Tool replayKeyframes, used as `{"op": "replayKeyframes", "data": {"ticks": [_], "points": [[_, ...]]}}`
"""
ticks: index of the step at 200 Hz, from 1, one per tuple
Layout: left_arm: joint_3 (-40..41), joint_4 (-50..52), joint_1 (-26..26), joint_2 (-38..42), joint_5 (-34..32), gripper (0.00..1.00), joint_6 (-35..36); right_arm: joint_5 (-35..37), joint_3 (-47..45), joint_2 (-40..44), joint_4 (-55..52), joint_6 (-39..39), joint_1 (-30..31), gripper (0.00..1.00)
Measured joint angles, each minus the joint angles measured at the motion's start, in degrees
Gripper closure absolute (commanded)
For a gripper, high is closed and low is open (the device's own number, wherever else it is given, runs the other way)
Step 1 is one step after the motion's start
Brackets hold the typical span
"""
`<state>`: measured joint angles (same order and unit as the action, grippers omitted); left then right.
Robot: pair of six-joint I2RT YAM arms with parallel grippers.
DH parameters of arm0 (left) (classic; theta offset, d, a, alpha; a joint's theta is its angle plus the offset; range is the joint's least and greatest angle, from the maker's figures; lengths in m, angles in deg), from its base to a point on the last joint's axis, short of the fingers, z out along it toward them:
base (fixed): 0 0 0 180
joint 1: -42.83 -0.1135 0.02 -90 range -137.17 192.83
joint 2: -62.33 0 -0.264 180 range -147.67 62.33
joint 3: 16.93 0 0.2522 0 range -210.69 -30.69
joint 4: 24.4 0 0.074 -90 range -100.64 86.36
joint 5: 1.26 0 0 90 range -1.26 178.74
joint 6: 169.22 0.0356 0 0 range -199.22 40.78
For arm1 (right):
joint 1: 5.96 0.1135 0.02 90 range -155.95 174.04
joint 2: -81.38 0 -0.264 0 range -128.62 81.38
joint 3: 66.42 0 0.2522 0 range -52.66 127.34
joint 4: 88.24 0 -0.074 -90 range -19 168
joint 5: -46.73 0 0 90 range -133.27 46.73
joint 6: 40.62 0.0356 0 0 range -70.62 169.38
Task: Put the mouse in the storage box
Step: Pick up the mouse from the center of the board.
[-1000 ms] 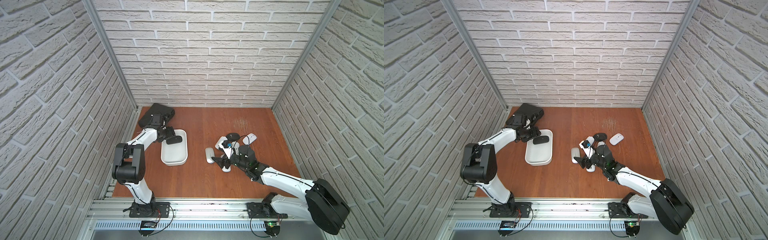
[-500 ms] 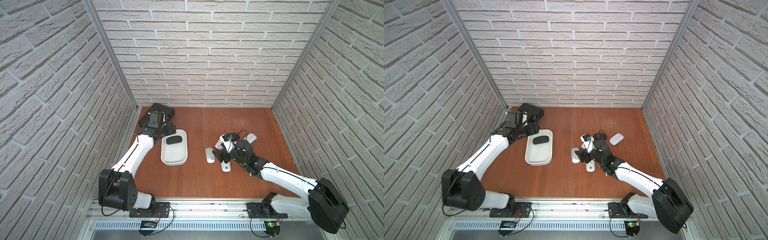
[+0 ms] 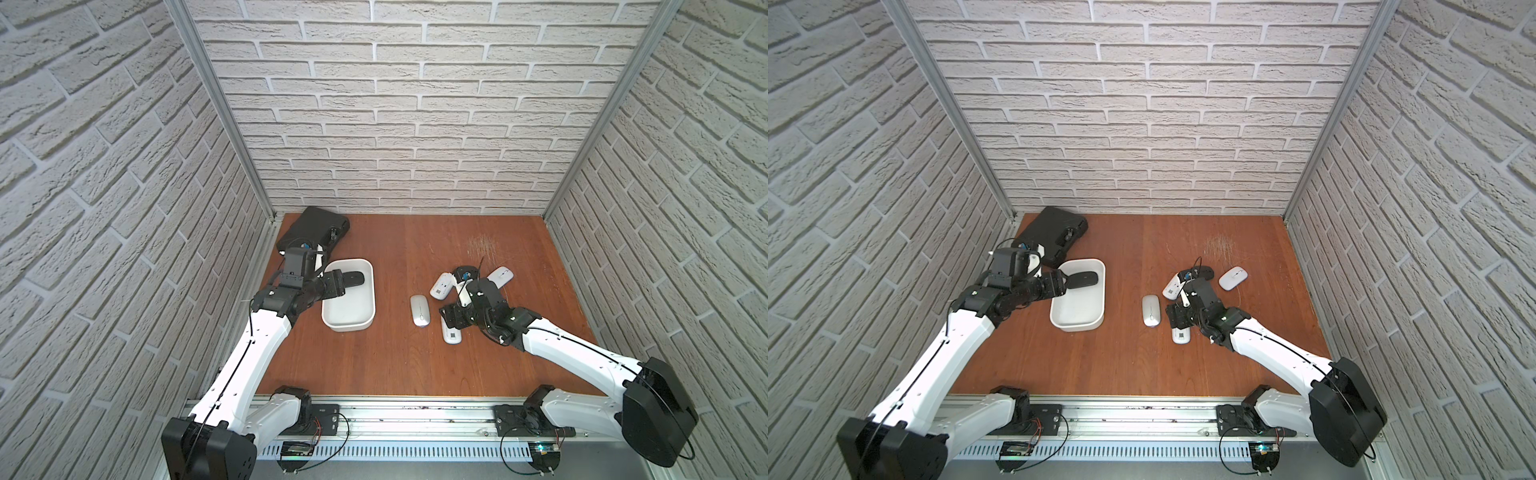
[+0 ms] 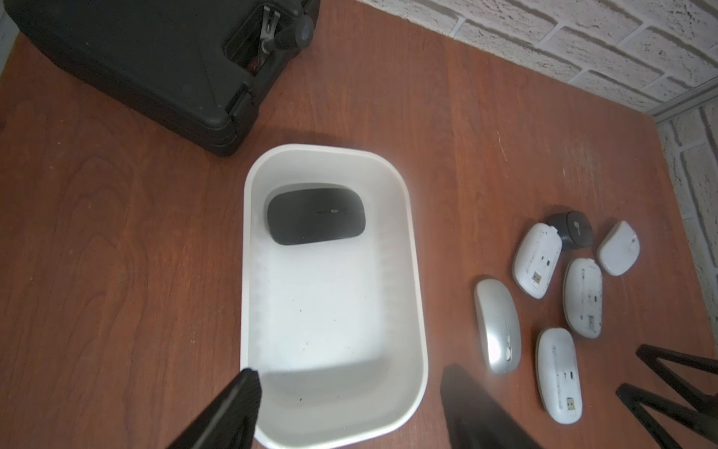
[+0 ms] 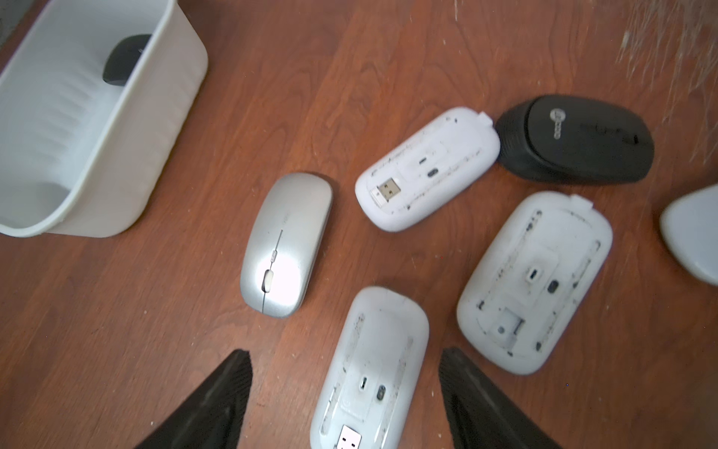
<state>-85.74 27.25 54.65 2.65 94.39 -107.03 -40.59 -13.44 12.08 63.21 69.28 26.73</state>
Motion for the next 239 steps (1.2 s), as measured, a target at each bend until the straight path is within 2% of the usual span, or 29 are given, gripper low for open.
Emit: {"op": "replayKeyframes", "data": {"ticks": [39,100,129,183,222,239], "points": [[1.68,0.98,0.15,0.42,0.02,0.23,-0.02,-0.92,-0.07,-3.28,-2.64,3.56,0.15,0.19],[2.21,0.83,0.15,-0.20,0.22,0.23,-0.04,-0.83,0.96,-12.04,-5.81,5.09,1.90,0.19],[2.62,0.81,0.22,-0.24,0.22,0.23,-0.09,0.35,1.99,-15.15,-6.08,5.73,3.52,0.29],[2.78,0.79,0.22,-0.24,0.22,0.24,-0.09,4.83,3.93,-18.84,-6.16,7.58,4.68,0.30],[2.78,0.79,0.24,-0.24,0.55,0.24,-0.07,6.08,4.50,-19.69,-5.60,8.20,4.68,0.46],[2.78,0.79,0.42,-0.24,1.31,0.24,-0.07,6.08,4.39,-19.47,-5.29,8.15,4.72,0.50]]}}
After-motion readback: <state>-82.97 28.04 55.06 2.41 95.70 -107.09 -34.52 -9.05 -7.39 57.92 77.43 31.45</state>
